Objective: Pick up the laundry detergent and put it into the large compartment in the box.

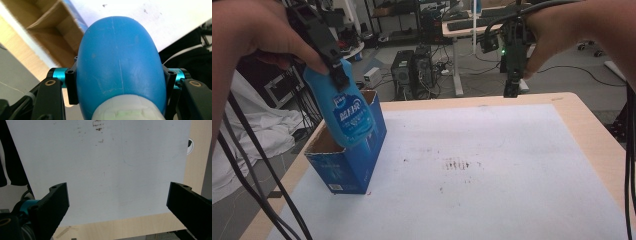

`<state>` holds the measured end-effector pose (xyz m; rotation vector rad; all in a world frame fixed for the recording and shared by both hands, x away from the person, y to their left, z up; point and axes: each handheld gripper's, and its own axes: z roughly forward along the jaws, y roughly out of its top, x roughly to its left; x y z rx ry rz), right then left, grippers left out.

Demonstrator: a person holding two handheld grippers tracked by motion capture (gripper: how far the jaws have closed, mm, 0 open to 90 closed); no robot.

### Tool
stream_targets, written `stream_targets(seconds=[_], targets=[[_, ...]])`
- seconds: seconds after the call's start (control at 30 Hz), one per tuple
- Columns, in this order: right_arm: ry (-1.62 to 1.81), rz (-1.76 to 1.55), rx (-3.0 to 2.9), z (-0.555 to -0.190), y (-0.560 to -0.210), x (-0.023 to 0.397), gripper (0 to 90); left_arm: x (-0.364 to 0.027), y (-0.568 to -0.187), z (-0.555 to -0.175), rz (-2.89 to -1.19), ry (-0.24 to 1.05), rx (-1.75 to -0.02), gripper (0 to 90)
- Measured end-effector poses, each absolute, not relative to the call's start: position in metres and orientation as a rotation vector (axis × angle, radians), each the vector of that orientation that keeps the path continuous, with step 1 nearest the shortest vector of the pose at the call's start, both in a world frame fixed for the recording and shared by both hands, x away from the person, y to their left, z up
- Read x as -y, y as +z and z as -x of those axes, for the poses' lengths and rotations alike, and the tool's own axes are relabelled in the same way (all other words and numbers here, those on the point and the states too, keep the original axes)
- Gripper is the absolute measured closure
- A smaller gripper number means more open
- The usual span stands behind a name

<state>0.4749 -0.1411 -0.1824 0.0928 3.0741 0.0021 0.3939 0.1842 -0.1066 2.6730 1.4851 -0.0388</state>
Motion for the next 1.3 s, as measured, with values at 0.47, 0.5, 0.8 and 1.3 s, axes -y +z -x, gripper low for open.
stream_targets(seconds=[0.47,0.5,0.8,1.3], targets=[[-0.012,-0.117,-3.079,-0.48,-0.187,0.14,3.4,-0.229,-0.112,-0.414,-2.679,0.056,-1.552,37.4],[-0.009,-0.132,-3.082,-0.482,-0.187,0.142,3.4,-0.232,-0.119,-0.417,-2.684,0.061,-1.56,37.4],[-0.024,-0.151,-3.082,-0.485,-0.189,0.142,3.4,-0.241,-0.153,-0.427,-2.685,0.0,-1.568,37.4],[-0.046,-0.127,-3.082,-0.483,-0.193,0.135,3.4,-0.247,-0.246,-0.435,-2.845,-0.071,-1.344,37.4]])
